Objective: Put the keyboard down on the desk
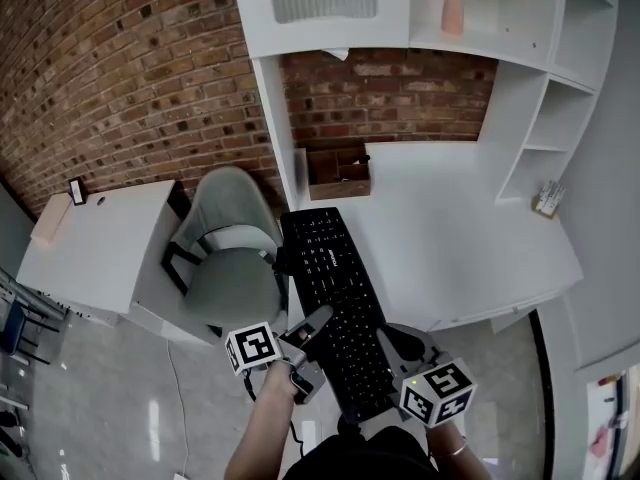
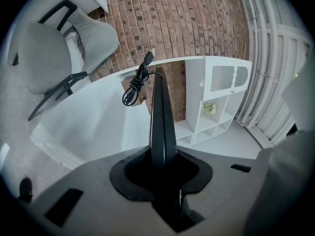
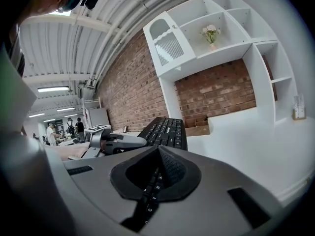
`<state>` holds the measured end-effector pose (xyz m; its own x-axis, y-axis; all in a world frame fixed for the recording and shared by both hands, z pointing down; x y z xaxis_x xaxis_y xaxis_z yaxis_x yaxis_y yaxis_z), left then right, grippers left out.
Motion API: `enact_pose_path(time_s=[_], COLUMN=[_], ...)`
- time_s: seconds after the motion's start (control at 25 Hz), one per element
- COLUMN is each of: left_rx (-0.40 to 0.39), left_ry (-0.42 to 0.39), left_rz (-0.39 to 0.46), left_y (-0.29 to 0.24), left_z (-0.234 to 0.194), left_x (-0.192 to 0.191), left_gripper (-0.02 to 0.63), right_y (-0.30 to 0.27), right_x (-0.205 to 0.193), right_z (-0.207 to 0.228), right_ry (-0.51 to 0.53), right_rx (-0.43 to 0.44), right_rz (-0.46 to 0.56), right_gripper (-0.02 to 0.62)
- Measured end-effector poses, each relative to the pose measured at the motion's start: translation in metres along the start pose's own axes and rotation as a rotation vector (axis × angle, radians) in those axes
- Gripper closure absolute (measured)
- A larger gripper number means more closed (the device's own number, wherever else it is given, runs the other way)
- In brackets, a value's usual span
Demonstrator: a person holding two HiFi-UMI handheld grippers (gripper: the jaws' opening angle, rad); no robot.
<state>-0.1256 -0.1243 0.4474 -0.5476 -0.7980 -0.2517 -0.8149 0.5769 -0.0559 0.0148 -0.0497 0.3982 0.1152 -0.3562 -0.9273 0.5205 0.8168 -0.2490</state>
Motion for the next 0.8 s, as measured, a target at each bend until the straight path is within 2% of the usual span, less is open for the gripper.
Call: enact_pose_path(time_s=[0.32, 0.8], left_rx=[0.025, 0.096], left_ry=[0.018, 0.087], left_rz=[0.007, 0.06], left_y=[-0.029, -0.077], left_z=[-0.021, -0.07], left_x=[0.027, 0.052], left_gripper=[0.515, 0.515], right_y=[-0.034, -0.082], right_x=[0.005, 0.019], right_z=[0.025, 0.084], right_ry=[-0.029, -0.045], right_rx=[-0.004, 0.047], right_rz=[-0.014, -0.065], right_gripper=[0.591, 0.591])
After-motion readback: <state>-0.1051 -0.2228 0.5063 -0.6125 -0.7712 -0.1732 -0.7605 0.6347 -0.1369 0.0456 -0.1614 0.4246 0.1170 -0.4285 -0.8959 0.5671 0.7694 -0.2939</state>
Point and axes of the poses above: the fingertips, and each gripper's own axes: y backward along the fingers, z to its right, x out of its top, the point moved 4 cm from there along y, backward along the fingers, and after that the axes turned 2 degrees about -y, right-handed, at the moved point
